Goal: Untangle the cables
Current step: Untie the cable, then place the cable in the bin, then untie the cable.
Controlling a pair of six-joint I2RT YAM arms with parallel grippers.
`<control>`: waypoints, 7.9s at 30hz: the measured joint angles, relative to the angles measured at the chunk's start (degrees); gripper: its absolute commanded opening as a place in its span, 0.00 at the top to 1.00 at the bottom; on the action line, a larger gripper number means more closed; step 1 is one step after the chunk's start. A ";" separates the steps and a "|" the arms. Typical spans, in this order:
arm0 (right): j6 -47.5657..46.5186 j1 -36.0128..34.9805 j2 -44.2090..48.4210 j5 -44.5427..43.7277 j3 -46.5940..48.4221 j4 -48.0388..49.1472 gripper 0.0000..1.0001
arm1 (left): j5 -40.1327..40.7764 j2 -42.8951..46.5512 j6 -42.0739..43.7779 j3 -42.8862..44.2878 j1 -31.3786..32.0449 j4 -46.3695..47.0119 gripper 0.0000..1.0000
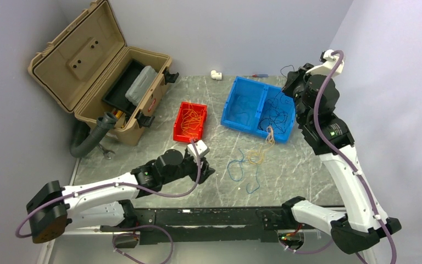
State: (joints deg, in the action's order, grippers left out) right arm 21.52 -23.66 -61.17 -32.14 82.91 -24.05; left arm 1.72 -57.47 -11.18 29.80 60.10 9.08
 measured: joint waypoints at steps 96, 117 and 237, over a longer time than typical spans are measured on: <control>5.31 17.79 -11.54 17.84 1.31 -3.74 1.00 | 6.71 13.27 4.55 4.09 0.00 -13.81 1.00; 0.74 20.85 -27.78 8.92 -11.82 5.99 1.00 | 6.21 14.71 7.06 5.92 0.00 -17.55 1.00; 86.99 -19.34 -32.41 32.79 -53.46 41.90 1.00 | 5.46 13.84 2.95 14.56 -0.07 -24.96 1.00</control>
State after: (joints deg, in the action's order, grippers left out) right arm 108.51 -43.00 -93.58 0.64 29.45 17.85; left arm 7.18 -43.64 -8.23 44.36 60.03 -15.88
